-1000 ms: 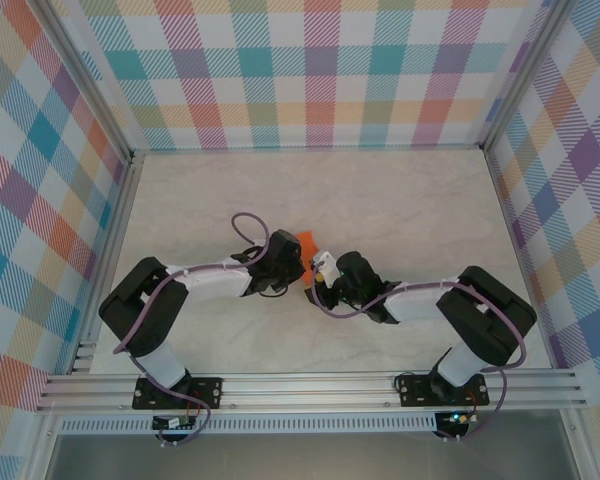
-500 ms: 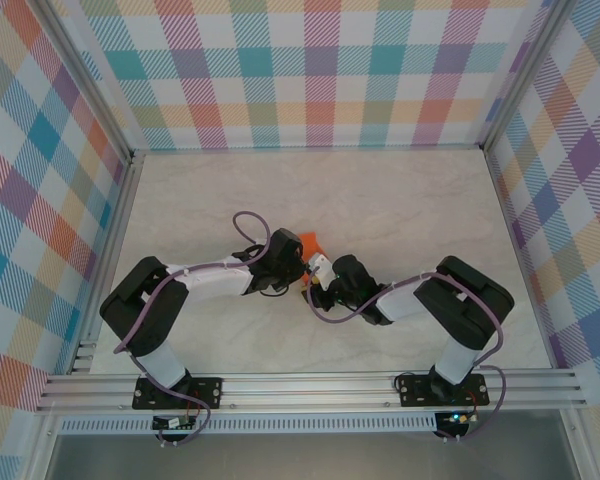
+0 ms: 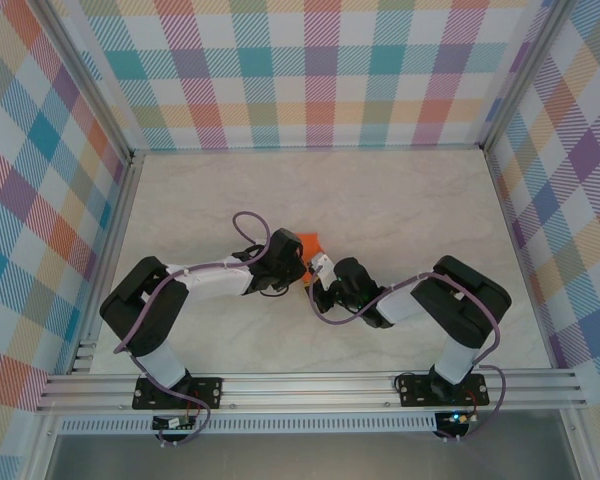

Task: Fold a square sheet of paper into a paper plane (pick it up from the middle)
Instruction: Fold the wing for the fifth time at the center of the table.

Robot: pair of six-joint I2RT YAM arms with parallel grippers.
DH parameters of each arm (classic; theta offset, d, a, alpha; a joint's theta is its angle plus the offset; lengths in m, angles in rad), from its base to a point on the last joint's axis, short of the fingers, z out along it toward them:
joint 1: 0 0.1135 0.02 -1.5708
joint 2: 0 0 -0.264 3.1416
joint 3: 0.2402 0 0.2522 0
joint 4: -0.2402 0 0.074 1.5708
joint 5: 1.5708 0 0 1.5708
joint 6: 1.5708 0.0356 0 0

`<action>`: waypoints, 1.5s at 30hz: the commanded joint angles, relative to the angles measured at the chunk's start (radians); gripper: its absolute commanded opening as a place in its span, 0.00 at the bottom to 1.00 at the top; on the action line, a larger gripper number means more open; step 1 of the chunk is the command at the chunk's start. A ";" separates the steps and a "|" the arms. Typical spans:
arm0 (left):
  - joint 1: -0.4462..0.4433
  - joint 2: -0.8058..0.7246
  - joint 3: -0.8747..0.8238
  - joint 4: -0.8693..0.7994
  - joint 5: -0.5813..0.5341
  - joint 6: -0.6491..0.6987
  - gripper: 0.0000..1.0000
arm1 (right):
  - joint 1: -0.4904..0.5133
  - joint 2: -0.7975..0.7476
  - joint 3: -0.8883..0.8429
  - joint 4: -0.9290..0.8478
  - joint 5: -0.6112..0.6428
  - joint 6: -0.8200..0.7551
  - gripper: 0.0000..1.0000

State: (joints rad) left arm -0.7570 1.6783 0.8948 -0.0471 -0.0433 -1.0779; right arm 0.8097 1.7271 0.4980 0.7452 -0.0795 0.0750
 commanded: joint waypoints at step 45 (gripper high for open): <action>0.116 -0.159 -0.166 0.262 0.171 0.256 0.71 | -0.259 0.041 0.004 0.120 -0.424 0.539 0.00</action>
State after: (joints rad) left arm -0.6510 1.4944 0.7166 0.1623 0.1070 -0.8604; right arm 0.5674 1.7496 0.5121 0.8371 -0.4667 0.5377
